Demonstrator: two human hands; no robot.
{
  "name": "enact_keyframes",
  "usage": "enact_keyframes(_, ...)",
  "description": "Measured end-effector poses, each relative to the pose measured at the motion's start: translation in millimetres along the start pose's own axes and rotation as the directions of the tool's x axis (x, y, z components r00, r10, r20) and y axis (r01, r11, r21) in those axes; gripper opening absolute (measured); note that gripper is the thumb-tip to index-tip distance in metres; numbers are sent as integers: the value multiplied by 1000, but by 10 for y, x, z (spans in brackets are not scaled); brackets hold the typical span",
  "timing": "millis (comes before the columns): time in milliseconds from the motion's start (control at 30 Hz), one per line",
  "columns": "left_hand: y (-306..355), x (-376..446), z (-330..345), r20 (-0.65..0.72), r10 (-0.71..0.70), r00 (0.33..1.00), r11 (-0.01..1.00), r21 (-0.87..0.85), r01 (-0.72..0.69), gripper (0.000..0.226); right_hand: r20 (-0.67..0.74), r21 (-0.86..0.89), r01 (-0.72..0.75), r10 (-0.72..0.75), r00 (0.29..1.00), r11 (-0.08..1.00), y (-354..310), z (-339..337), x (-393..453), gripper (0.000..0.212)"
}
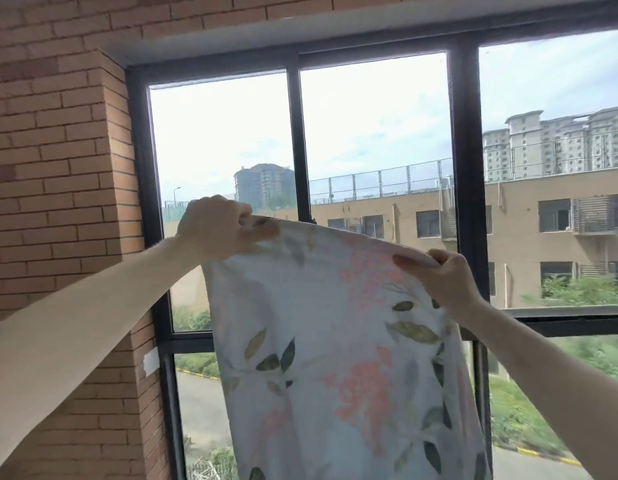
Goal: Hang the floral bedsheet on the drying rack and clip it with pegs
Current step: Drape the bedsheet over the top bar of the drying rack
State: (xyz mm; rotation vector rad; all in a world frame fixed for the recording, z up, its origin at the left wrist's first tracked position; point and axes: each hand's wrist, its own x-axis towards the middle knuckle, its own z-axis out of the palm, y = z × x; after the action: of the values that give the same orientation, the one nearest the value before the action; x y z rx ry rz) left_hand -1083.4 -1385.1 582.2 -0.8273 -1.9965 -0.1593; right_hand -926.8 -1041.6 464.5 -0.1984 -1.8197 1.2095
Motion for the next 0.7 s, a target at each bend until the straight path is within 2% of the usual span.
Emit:
enact_keyframes(100,-36,-160,-51,116,51,992,999,-7,-51,76,-47,-40,113,-115,992,993,-354,-123,202,55)
enact_keyframes(167,-22,-209,-76,170,10,985,984,-177,21,70,-1,-154,195,-197,980,969,-471,-132,209,53)
enact_keyframes(267,68,-176,-170,244,-63,968,843,-507,183,61,65,-190,292,-285,956,937,-575,-66,115,47)
enact_keyframes(333,122,-126,-277,223,-101,970,784,-582,215,56,208,-258,264,-213,955,929,-487,-53,41,45)
enact_keyframes(400,141,-101,-388,190,-152,970,756,-610,238,57,440,-448,204,16,898,870,-358,-184,-38,40)
enact_keyframes(433,160,-108,-429,186,-154,970,764,-600,237,59,478,-505,200,78,875,840,-338,-273,-53,36)
enact_keyframes(467,209,-115,-461,190,-136,972,793,-568,222,59,436,-497,178,67,897,849,-363,-342,-25,32)
enact_keyframes(500,303,-120,-483,203,-111,973,822,-531,204,60,296,-433,157,-24,955,887,-411,-417,9,27)
enact_keyframes(533,409,-109,-477,207,-93,974,838,-512,189,62,82,-353,172,-153,985,920,-470,-474,72,25)
enact_keyframes(567,529,-93,-472,199,-84,976,843,-509,176,62,-60,-316,203,-233,971,927,-574,-505,132,28)
enact_keyframes(600,632,-80,-463,182,-81,980,848,-504,163,62,-35,-335,262,-290,956,905,-678,-492,157,30)
enact_keyframes(667,829,-38,-491,121,-81,989,859,-496,131,61,272,-448,357,-256,928,820,-778,-520,120,29)
enact_keyframes(700,901,-30,-530,99,-91,991,858,-498,128,61,278,-460,362,-255,926,811,-779,-615,148,27)
